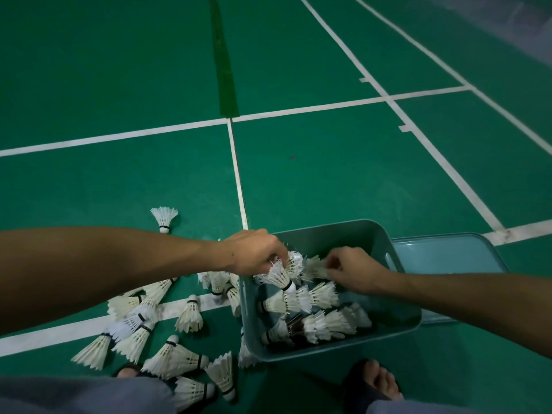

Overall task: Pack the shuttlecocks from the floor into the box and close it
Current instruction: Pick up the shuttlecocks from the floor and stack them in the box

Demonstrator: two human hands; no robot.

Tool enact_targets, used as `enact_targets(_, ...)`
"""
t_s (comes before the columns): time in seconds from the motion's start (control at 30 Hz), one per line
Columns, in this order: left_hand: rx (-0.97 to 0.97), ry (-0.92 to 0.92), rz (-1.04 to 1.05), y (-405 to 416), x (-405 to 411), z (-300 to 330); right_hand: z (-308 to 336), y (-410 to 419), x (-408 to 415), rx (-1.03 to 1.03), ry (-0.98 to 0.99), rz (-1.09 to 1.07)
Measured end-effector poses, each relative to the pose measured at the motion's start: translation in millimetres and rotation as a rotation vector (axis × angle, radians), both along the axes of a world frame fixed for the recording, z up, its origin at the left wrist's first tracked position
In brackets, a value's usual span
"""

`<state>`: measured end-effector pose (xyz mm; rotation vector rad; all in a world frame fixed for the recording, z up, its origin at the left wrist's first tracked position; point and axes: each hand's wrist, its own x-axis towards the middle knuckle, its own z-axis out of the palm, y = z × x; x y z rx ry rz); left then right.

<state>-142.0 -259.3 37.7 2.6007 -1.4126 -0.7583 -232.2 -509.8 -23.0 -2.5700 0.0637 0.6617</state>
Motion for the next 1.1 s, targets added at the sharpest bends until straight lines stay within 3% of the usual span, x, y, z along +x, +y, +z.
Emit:
enact_targets(0.13, -0.023, 0.024, -0.004, -1.9, -2.6, 2.4, 37.6, 21.2, -5.2, 0.032, -0.318, 0.271)
enact_targets(0.23, -0.047, 0.077, 0.004, -5.0, -3.5, 0.7, 41.5, 28.5, -8.0, -0.055, -0.379, 0.448)
enact_targets(0.43, -0.069, 0.134, -0.021, -11.4, -4.5, -0.1, 34.9, 21.4, -9.0, -0.12, -0.462, 0.512)
enact_targets(0.57, -0.057, 0.153, 0.014, -10.9, -5.2, -4.5, 30.4, 7.7, -18.1, -0.225, -0.323, 0.428)
enact_targets(0.73, 0.015, 0.034, -0.058, -2.0, -4.7, -9.5, 10.8, -18.5, -18.3, -0.322, -0.032, 0.154)
enact_targets(1.1, 0.027, -0.034, -0.087, 2.3, -5.6, -17.5, -17.8, -21.7, -11.3, -0.291, 0.137, -0.171)
